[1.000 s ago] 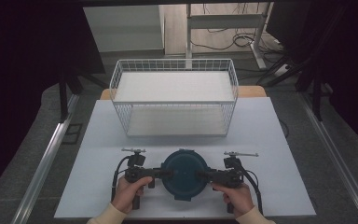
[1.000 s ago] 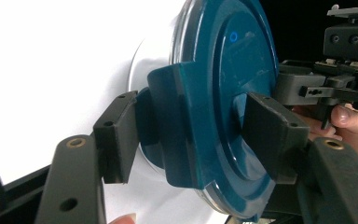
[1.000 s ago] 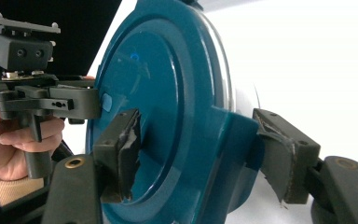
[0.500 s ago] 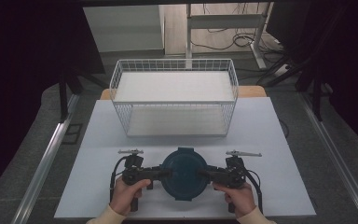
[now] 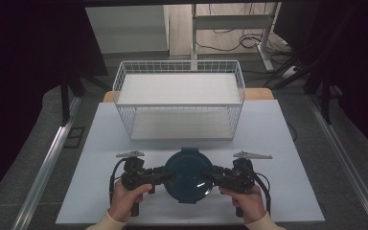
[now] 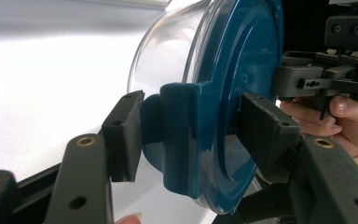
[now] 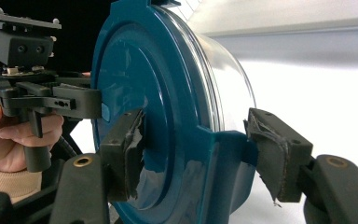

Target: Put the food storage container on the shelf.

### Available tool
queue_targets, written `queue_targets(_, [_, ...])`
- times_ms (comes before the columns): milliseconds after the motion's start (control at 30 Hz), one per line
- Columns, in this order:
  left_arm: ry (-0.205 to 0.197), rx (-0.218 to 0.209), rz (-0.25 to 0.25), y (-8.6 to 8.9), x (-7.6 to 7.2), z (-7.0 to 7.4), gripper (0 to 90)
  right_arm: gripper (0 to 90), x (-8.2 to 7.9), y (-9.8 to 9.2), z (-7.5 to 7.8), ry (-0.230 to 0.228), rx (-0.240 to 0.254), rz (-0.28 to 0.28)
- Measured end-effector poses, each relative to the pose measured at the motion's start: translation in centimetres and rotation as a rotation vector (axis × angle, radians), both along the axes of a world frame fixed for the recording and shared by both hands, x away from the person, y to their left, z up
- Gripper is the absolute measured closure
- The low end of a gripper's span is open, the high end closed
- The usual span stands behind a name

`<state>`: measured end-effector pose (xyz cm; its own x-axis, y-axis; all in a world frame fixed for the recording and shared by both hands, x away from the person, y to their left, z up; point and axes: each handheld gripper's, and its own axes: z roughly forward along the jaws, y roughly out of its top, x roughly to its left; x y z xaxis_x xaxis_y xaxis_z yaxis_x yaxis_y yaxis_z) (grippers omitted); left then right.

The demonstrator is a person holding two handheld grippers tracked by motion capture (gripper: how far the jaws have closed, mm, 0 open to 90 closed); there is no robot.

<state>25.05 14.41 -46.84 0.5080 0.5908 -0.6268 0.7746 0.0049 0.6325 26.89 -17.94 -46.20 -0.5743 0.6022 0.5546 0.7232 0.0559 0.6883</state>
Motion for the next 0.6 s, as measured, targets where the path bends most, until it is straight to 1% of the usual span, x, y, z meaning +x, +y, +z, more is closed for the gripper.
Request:
queue_targets(133, [-0.014,-0.001,0.007,0.2,-0.1,0.6,42.7,39.3,-0.1,0.1,0.4,-0.011,0.011,0.003])
queue_targets(367, [-0.028,-0.011,0.009,0.4,-0.1,1.1,42.7,39.6,-0.1,0.2,1.2,-0.037,0.006,0.012])
queue_targets(600, [-0.052,-0.006,0.016,0.5,0.0,1.9,42.7,39.7,0.2,0.4,1.9,-0.052,0.01,0.017])
